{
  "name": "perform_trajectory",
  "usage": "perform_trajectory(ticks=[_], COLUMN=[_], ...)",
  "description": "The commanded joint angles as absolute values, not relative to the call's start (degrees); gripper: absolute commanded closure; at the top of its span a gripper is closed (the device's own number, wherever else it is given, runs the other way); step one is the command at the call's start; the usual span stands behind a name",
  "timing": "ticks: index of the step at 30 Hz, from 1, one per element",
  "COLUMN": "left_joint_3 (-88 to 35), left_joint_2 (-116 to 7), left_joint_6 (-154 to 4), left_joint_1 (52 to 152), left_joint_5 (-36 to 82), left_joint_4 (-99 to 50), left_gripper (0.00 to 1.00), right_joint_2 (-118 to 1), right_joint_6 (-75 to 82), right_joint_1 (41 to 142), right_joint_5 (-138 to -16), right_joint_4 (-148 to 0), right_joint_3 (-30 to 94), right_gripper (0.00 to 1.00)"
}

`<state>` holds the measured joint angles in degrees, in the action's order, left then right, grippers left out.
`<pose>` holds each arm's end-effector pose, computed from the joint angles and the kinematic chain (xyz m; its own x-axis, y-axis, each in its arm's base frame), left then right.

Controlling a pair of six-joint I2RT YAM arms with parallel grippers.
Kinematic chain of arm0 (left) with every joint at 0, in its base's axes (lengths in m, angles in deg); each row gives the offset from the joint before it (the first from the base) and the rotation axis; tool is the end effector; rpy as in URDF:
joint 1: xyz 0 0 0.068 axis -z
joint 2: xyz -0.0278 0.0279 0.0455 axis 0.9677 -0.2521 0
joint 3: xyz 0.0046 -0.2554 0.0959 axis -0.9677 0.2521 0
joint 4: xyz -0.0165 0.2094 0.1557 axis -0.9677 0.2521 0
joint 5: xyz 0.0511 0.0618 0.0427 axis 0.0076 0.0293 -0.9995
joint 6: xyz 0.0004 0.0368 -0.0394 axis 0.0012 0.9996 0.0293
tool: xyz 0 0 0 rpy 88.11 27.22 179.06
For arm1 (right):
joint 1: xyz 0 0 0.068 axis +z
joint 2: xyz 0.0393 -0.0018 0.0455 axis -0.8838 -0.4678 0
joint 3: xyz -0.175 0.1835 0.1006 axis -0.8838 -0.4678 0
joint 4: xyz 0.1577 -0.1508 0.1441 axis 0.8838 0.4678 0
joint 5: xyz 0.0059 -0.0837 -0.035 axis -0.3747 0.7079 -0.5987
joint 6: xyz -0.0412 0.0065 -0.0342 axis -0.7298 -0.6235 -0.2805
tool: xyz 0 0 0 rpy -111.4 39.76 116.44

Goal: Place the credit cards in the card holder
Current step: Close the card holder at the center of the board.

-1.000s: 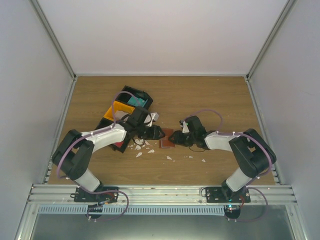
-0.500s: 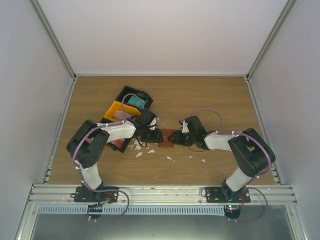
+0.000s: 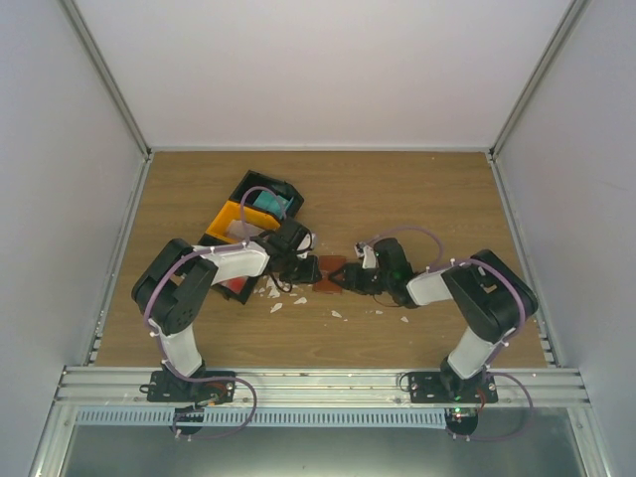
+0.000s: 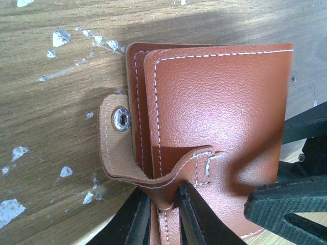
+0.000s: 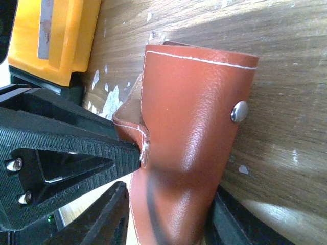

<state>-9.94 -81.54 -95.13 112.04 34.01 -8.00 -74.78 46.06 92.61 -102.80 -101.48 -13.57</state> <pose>0.2655 -0.2124 0.1369 -0.9648 0.0962 -0.2447 0.2104 0.8407 -0.4990 0.2334 0.1601 0.1057 -0.9577 0.1707 -0.2315 -0.0927 0.5786 0.8104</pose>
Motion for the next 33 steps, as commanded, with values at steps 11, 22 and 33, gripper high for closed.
perform_trajectory(ticks=[11,22,33], left_joint_3=[-5.8,-9.0,-12.8], left_joint_2=[-69.8,-55.2,-51.4], left_joint_6=[-94.1,-94.5,-94.6], left_joint_1=[112.1,111.5,107.4], left_joint_5=[31.2,24.6,25.3], left_joint_4=[-9.5,-5.8,-2.5], left_gripper=[0.69,0.54,0.51], right_joint_2=[-70.7,-57.7,-66.2], right_joint_6=[41.3,29.2,41.6], right_joint_1=[91.6,91.9,98.7], right_joint_5=[-103.6,-67.4,-41.2], right_joint_4=[-92.4,-34.8,-10.3], right_joint_3=[-8.2,10.0,21.5], right_gripper=[0.99,1.0,1.0])
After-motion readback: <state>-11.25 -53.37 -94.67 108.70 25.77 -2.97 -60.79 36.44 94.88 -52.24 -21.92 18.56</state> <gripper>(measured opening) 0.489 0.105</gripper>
